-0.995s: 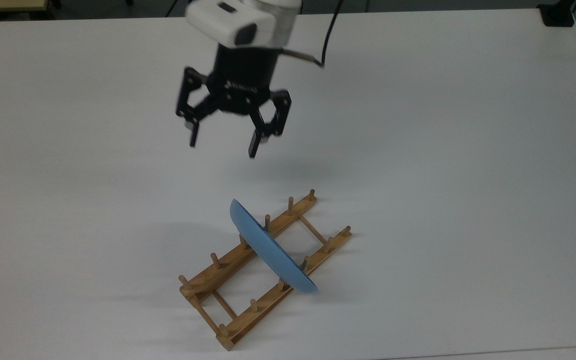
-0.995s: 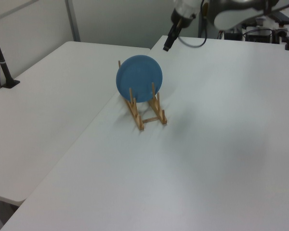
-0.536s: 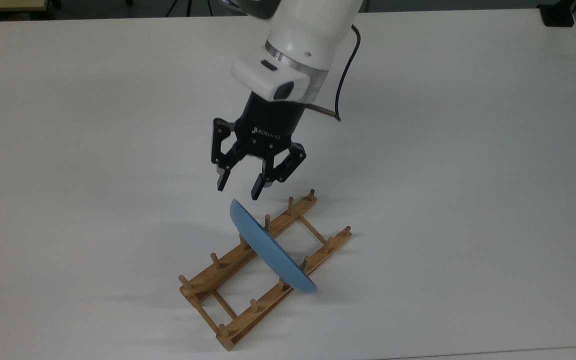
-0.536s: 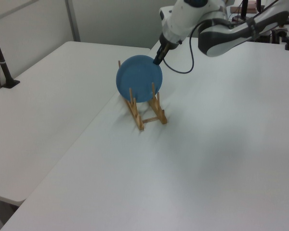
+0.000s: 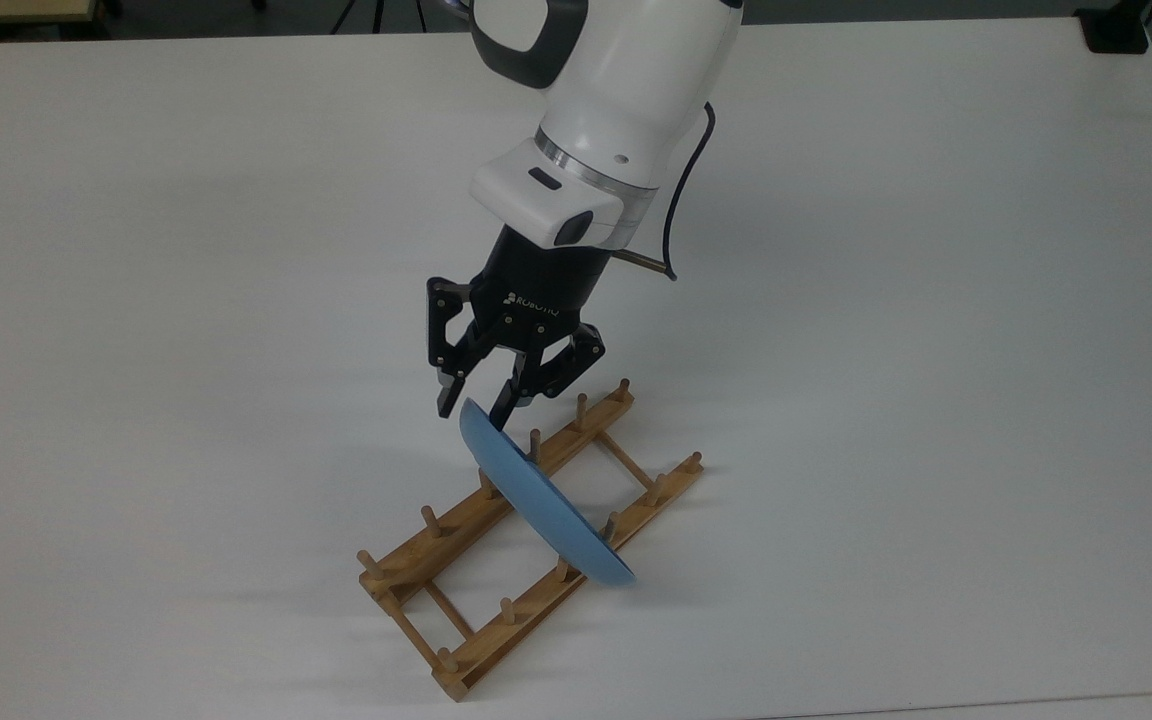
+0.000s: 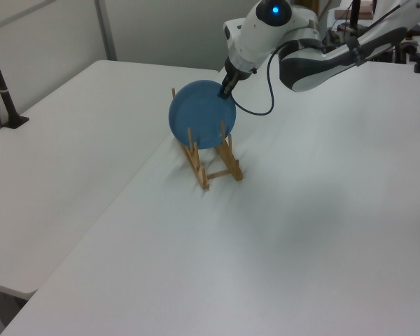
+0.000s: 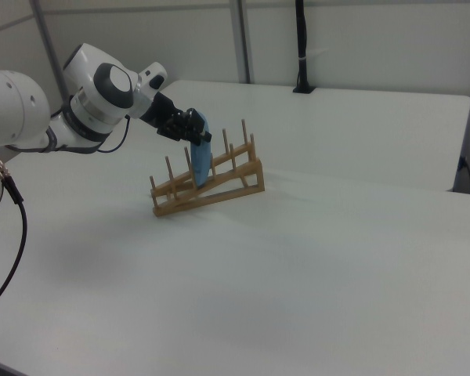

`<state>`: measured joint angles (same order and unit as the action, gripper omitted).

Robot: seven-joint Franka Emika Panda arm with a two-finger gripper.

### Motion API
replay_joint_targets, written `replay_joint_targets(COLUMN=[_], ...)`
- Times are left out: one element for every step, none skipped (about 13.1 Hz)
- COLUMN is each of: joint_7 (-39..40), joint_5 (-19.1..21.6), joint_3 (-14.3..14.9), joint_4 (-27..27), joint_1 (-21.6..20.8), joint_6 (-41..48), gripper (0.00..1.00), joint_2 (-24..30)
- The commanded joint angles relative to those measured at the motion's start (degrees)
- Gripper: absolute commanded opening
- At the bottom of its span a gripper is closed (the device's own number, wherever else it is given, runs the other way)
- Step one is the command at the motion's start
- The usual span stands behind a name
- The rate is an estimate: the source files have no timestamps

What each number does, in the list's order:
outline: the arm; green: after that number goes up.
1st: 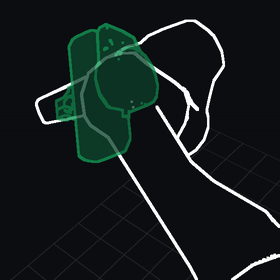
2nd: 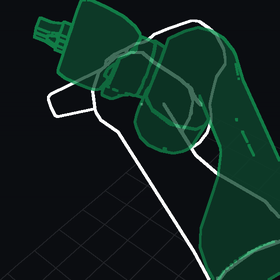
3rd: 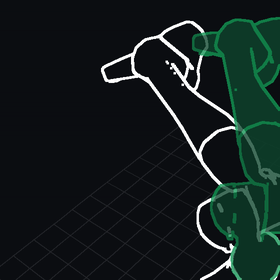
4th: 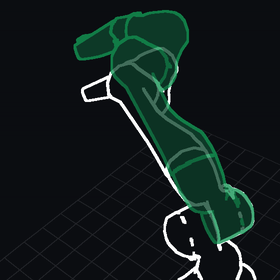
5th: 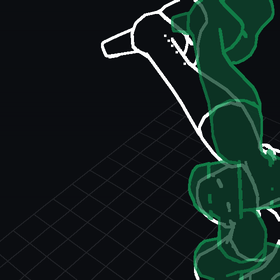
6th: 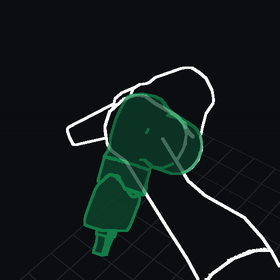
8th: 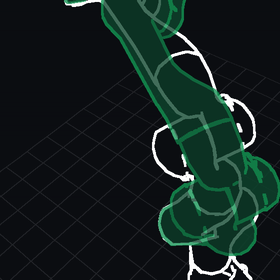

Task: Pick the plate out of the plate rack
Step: 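Close the gripper on the blue plate's rim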

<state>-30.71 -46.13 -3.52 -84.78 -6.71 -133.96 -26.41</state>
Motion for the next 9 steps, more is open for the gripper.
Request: replay_joint_targets(joint_7=[-1.89,-2.33,-2.34,-2.34,-2.25,-2.16,-2.07,-1.99,-1.81], joint_5=[-1.16,-1.16,-1.16,-1.16,-1.16,-1.25,-1.25,-1.33,-1.25], joint_3=[0.35,0.35,0.35,0.35,0.35,0.35,0.35,0.35,0.44], joint_4=[1.55,1.81,1.82,1.82,1.82,1.82,1.82,1.82,1.82], joint_1=[-0.32,-0.32,-0.32,-0.32,-0.32,-0.41,-0.41,-0.41,-0.32], joint_6=[-0.69,-0.69,-0.69,-0.69,-0.6,-0.6,-0.6,-0.6,-0.6], gripper=[0.21,0.17,0.15,0.15,0.14,0.08,0.06,0.02,0.0], joint_2=[-0.57,-0.57,-0.57,-0.48,-0.4,-0.31,-0.22,-0.13,0.39])
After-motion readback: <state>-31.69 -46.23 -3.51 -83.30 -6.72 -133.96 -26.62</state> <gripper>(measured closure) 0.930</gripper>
